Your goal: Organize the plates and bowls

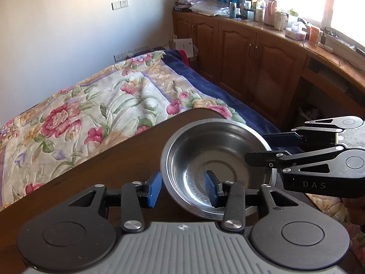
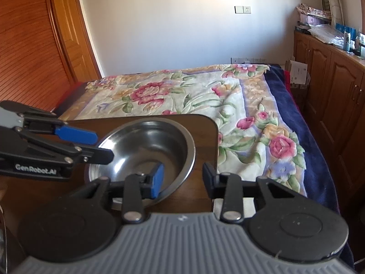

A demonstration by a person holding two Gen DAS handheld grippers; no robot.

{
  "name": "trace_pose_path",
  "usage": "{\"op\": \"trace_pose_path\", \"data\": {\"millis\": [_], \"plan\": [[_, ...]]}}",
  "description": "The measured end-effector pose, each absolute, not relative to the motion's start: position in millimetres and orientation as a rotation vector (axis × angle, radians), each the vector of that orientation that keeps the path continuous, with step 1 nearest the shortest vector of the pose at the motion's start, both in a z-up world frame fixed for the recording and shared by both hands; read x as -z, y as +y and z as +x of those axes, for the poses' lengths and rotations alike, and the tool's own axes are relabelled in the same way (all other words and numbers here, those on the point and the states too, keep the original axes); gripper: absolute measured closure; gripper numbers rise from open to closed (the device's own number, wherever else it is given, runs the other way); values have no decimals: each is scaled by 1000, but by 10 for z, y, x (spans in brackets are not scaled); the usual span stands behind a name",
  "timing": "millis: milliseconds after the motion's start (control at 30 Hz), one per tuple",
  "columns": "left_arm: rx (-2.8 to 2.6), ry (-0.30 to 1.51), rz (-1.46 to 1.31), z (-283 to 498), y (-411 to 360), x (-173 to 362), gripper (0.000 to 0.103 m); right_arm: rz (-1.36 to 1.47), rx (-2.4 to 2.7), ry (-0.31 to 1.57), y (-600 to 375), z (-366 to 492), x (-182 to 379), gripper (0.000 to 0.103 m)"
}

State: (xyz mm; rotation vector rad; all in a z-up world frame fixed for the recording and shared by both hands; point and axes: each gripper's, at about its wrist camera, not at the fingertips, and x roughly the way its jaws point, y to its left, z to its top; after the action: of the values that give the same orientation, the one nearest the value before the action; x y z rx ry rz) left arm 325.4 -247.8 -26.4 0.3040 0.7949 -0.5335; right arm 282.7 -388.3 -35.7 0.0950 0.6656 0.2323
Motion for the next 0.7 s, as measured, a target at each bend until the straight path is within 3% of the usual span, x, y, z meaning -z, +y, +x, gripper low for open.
{"op": "trace_pose_path", "data": {"millis": [267, 400, 700], "plan": [[521, 852, 299, 3378, -2486, 351, 65, 124, -245, 683, -3888, 2845, 404, 67], [528, 886, 290, 3410, -2485, 396, 78, 135, -253, 684, -3883, 2852, 408, 75], [534, 862, 286, 3292, -2453, 263, 83, 151, -208, 689, -3895, 2847, 390, 86]]}}
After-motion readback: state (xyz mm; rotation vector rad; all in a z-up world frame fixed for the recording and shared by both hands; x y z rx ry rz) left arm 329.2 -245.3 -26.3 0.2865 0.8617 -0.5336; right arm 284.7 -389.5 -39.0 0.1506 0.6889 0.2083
